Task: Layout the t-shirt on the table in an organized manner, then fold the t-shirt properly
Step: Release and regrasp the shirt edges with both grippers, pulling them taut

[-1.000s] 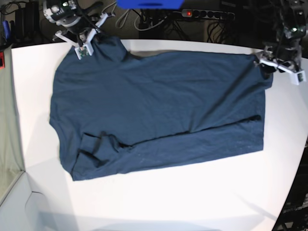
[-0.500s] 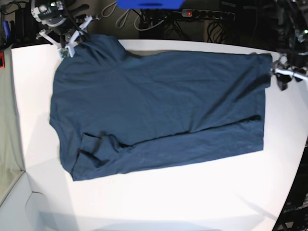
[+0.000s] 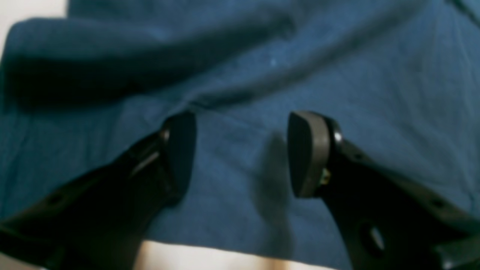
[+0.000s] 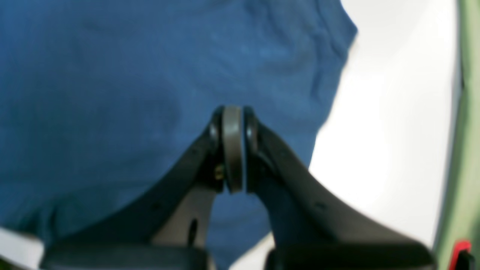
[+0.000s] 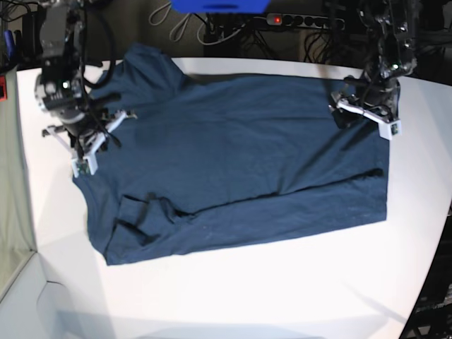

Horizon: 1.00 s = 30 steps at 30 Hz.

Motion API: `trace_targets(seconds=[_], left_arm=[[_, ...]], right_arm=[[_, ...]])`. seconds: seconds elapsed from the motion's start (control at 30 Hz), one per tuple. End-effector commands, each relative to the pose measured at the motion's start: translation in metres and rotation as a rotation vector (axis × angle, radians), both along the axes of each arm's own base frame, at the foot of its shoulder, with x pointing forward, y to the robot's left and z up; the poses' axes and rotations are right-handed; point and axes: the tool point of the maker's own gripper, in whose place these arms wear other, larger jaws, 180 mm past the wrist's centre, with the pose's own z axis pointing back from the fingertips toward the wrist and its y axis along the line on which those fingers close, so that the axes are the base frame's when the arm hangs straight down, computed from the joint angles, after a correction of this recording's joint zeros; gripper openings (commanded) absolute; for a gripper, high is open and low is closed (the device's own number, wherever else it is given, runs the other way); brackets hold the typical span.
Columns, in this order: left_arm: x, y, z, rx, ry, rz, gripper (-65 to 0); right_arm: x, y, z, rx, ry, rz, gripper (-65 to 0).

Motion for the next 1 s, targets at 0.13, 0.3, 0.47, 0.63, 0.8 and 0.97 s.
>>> trace_targets(seconds=[0.13, 0.3, 0.47, 0.63, 0.8, 0.97], left_arm=[[-0.024, 0.004, -0.015, 0.007, 0.082, 0.002, -27.0], [-0.062, 0.013, -0.017, 0.046, 0.148, -0.032, -27.0], [-0.071, 0.021, 0.003, 0.105, 0.133, -0.084, -27.0], [-0.053, 0.012, 0.035, 0.130, 0.041, -0.129, -27.0], [-0.040, 0.001, 0.060, 0.135, -0.037, -0.152, -27.0], [-0.018, 0.001, 0.072, 0.139, -0.097, -0.146, -27.0]], right_arm=[[0.001, -0.010, -0.031, 0.008, 0.073, -0.030, -65.0], [-0.024, -0.014, -0.069, 0.024, 0.139, -0.045, -65.0], [-0.055, -0.013, -0.085, 0.026, 0.180, -0.042, -65.0], [-0.095, -0.013, -0.102, 0.024, 0.264, -0.042, -65.0], [-0.115, -0.016, -0.096, -0.001, 0.278, -0.018, -65.0], [-0.115, -0.007, -0.059, -0.016, 0.193, 0.026, -65.0]])
